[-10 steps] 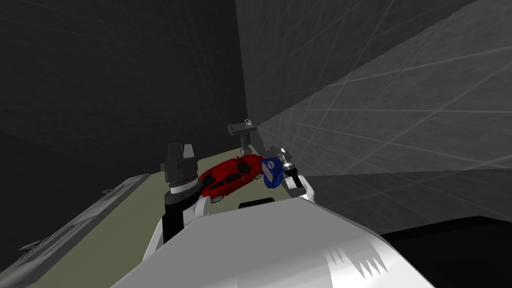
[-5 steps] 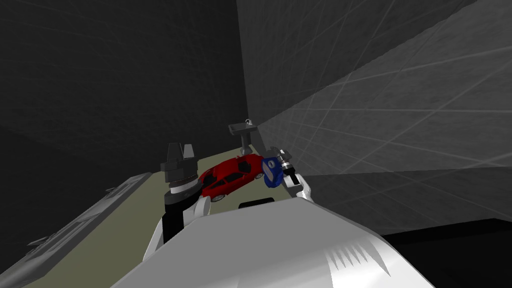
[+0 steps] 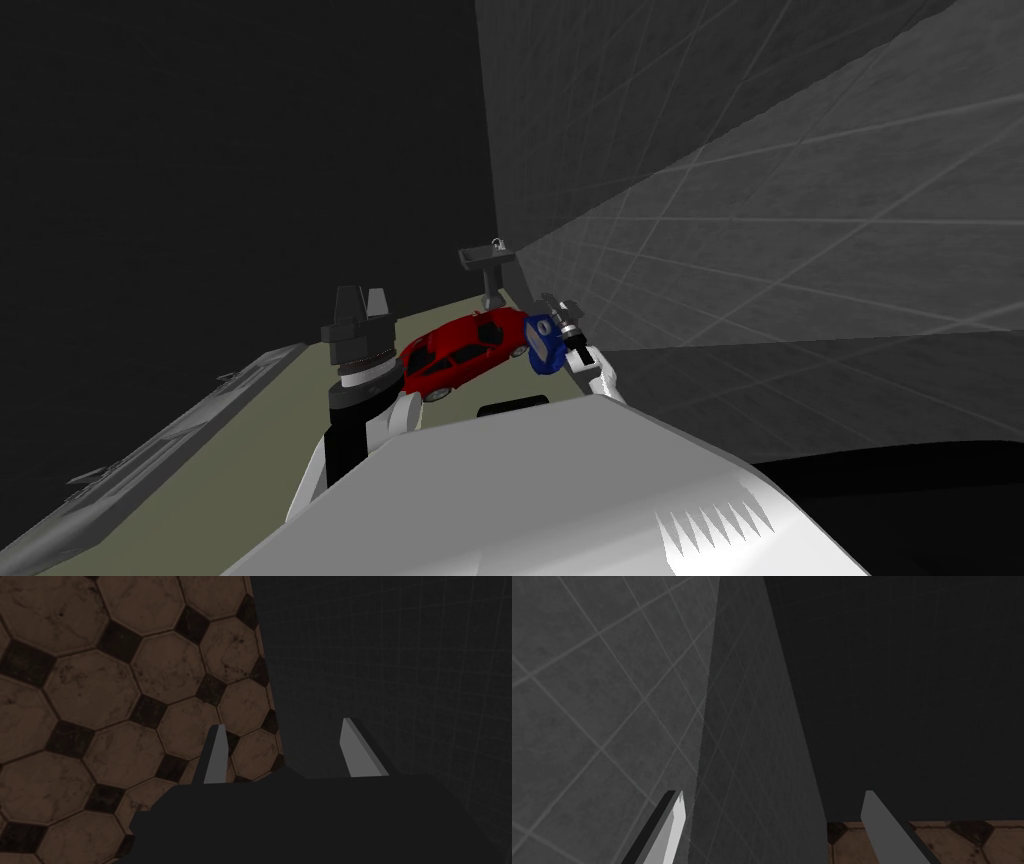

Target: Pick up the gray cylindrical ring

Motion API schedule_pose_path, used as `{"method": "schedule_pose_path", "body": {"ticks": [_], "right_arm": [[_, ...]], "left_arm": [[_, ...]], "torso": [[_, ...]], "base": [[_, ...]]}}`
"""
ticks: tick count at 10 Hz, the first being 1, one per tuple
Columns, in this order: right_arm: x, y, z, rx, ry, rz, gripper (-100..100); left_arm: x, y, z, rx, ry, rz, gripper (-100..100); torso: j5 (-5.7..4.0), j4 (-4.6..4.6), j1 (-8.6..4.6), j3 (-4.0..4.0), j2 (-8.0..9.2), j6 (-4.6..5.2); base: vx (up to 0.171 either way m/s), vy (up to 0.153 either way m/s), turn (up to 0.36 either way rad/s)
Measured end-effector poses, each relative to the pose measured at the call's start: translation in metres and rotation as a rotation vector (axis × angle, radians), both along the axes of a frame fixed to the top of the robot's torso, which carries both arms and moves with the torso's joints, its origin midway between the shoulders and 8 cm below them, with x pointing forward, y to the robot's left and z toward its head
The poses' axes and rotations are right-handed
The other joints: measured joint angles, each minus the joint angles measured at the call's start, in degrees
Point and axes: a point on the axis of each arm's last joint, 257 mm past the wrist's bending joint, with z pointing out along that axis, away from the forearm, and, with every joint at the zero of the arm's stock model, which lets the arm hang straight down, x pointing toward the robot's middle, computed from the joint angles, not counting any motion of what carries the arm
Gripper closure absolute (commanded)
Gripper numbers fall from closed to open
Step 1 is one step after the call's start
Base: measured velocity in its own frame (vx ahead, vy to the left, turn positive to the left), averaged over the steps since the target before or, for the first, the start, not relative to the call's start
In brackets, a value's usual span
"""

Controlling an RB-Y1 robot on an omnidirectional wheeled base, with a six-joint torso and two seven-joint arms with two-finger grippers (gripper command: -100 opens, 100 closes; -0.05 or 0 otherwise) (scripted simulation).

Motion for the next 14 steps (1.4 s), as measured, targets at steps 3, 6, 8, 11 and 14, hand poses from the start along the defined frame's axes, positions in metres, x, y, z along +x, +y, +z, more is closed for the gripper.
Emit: {"method": "schedule_pose_path", "body": {"ticks": [3, 6, 8, 11, 14], "right_arm": [[0.014, -0.001, -0.020, -0.077, 0.047, -0.022, -100], [0.021, -0.005, -0.044, -0.144, 0.102, -0.039, -100], [0.028, -0.006, -0.053, -0.192, 0.128, -0.048, -100], [0.032, -0.009, -0.074, -0.237, 0.172, -0.056, -100], [0.040, -0.011, -0.092, -0.308, 0.218, -0.065, -100]], "left_arm": [[0.000, 0.000, 0.000, 0.000, 0.000, 0.000, 0], [0.000, 0.000, 0.000, 0.000, 0.000, 0.000, 0], [0.000, 0.000, 0.000, 0.000, 0.000, 0.000, 0], [0.000, 0.000, 0.000, 0.000, 0.000, 0.000, 0], [0.000, 0.000, 0.000, 0.000, 0.000, 0.000, 0]], "torso": [[0.01, 0.00, 0.03, 0.00, 0.01, -0.01], [0.00, 0.00, 0.00, 0.00, 0.00, 0.01], [0.00, 0.00, 0.00, 0.00, 0.00, 0.00], [0.00, 0.00, -0.01, 0.00, -0.01, 0.00], [0.01, 0.00, 0.01, 0.00, 0.00, 0.00]], "base": [[-0.015, 0.017, 0.010], [-0.013, 0.015, 0.010], [-0.010, 0.010, 0.003], [-0.011, 0.010, 0.010], [-0.012, 0.014, 0.008]]}}
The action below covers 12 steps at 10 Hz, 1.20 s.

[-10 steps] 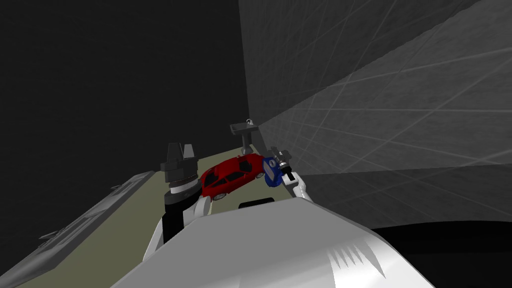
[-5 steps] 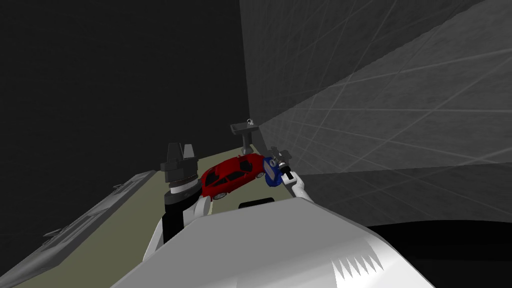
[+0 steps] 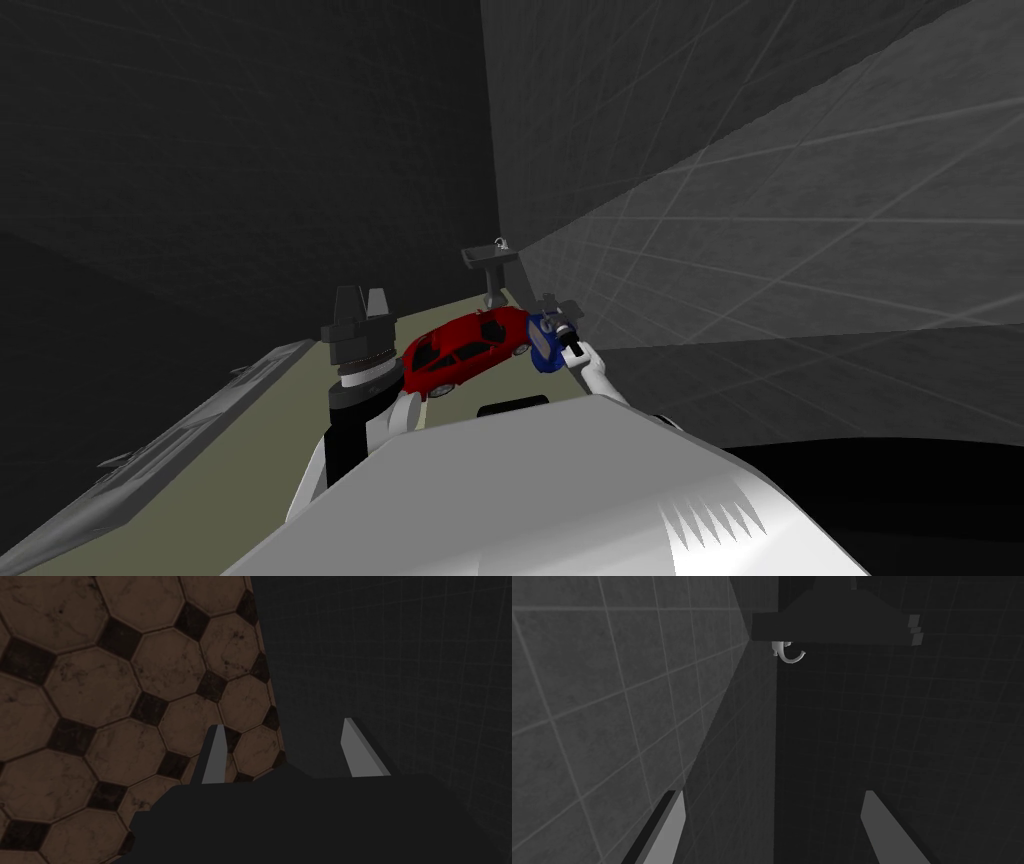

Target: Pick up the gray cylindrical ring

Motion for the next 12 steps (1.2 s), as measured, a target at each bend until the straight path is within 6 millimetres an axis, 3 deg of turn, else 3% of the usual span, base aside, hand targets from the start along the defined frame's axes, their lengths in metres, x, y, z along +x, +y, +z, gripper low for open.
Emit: {"method": "schedule_pose_path", "body": {"ticks": [8, 12], "right_arm": [[0.012, -0.013, -0.061, -0.189, 0.158, -0.012, -100], [0.007, -0.024, -0.089, -0.279, 0.238, -0.012, -100]], "left_arm": [[0.000, 0.000, 0.000, 0.000, 0.000, 0.000, 0], [0.000, 0.000, 0.000, 0.000, 0.000, 0.000, 0]], "torso": [[-0.01, 0.00, -0.04, 0.00, 0.01, 0.01], [-0.01, 0.00, -0.04, 0.00, -0.01, 0.02]], "base": [[-0.012, 0.008, 0.007], [-0.009, 0.006, 0.004]]}}
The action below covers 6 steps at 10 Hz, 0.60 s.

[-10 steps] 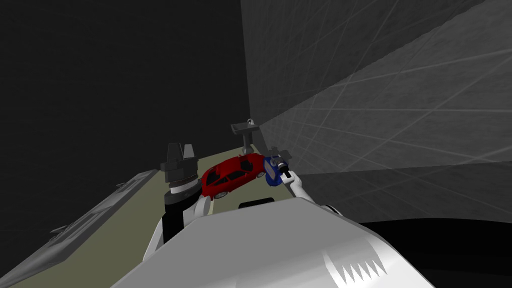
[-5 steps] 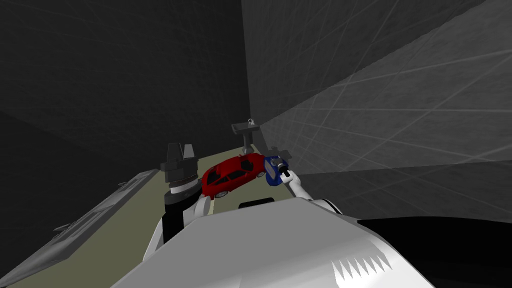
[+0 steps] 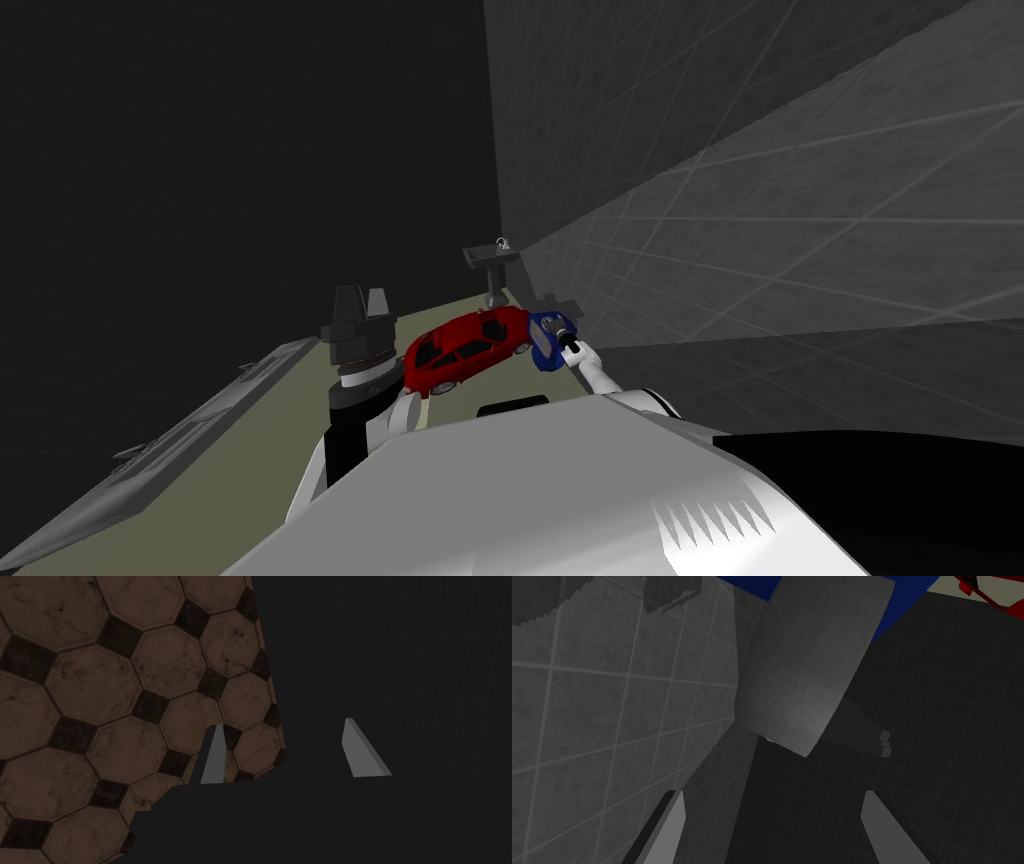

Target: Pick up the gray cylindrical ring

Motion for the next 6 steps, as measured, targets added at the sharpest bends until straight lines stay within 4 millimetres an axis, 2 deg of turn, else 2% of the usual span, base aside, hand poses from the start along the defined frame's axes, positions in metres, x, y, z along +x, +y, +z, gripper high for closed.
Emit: {"method": "schedule_pose_path", "body": {"ticks": [3, 4, 5, 6], "right_arm": [[-0.008, -0.009, -0.022, -0.056, 0.065, -0.003, -100], [-0.008, -0.009, -0.023, -0.058, 0.066, -0.002, 0], [-0.008, -0.009, -0.023, -0.058, 0.066, -0.002, -100], [-0.011, -0.012, -0.023, -0.055, 0.064, -0.013, -100]], "left_arm": [[0.000, 0.000, 0.000, 0.000, 0.000, 0.000, 0], [0.000, 0.000, 0.000, 0.000, 0.000, 0.000, 0], [0.000, 0.000, 0.000, 0.000, 0.000, 0.000, 0], [0.000, 0.000, 0.000, 0.000, 0.000, 0.000, 0]], "torso": [[0.00, 0.00, 0.00, 0.00, 0.00, 0.00], [0.00, 0.00, -0.01, 0.00, -0.01, 0.00], [0.00, 0.00, -0.01, -0.01, -0.02, 0.00], [-0.01, 0.00, -0.04, -0.01, -0.03, -0.05]], "base": [[-0.006, 0.006, 0.001], [0.000, 0.000, 0.000], [0.003, -0.011, 0.267], [0.007, -0.035, 0.320]]}}
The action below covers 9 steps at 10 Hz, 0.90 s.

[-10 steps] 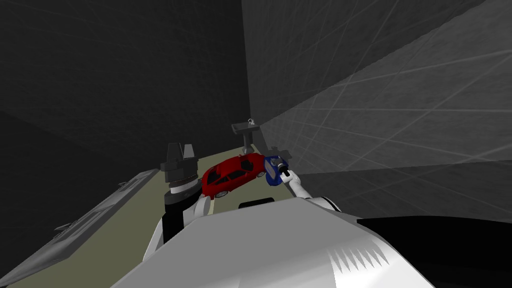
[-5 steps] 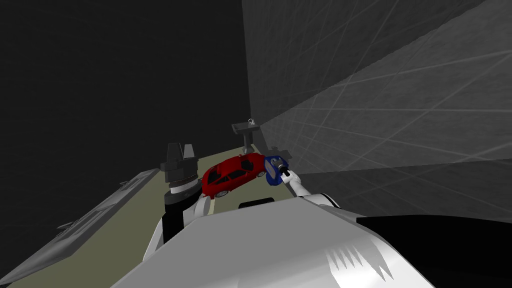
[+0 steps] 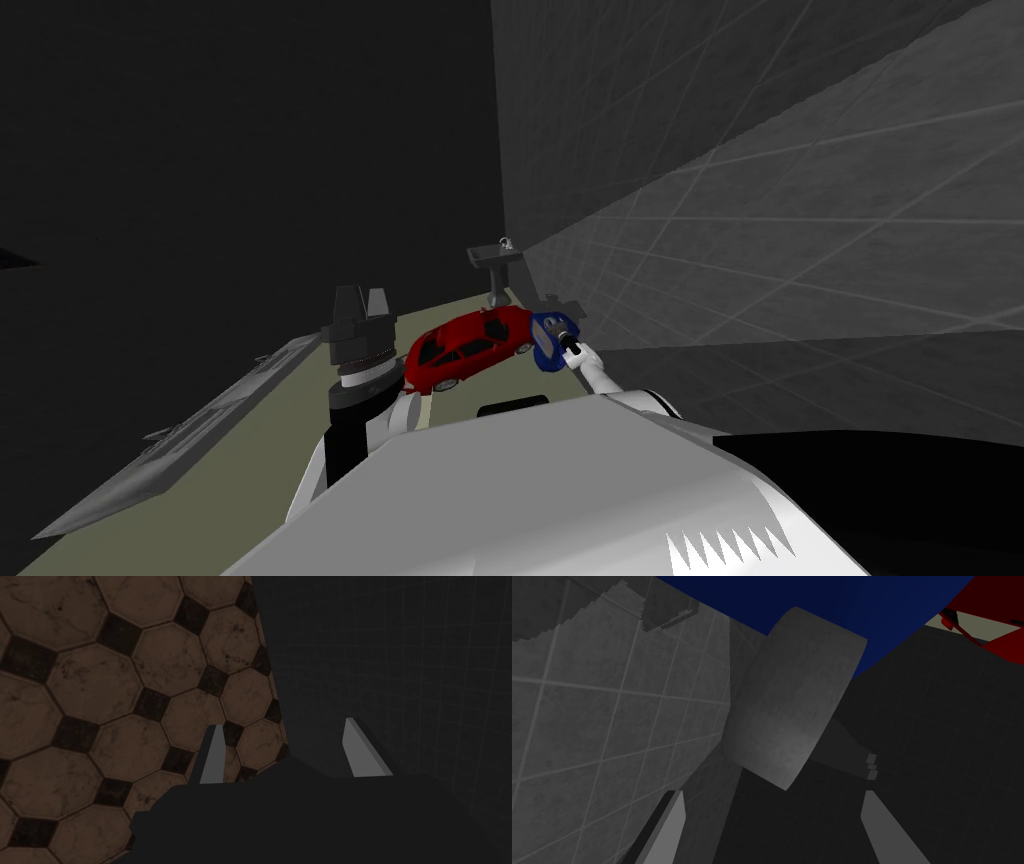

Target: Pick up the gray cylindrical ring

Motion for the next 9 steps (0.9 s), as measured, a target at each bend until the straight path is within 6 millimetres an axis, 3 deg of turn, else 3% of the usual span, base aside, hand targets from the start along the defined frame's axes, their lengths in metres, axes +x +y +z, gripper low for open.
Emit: {"method": "schedule_pose_path", "body": {"ticks": [9], "right_arm": [[-0.034, -0.045, 0.001, 0.026, -0.014, -0.132, -100]], "left_arm": [[0.000, 0.000, 0.000, 0.000, 0.000, 0.000, 0]], "torso": [[-0.01, 0.00, -0.05, -0.01, -0.01, 0.04]], "base": [[0.005, -0.024, 0.130]]}}
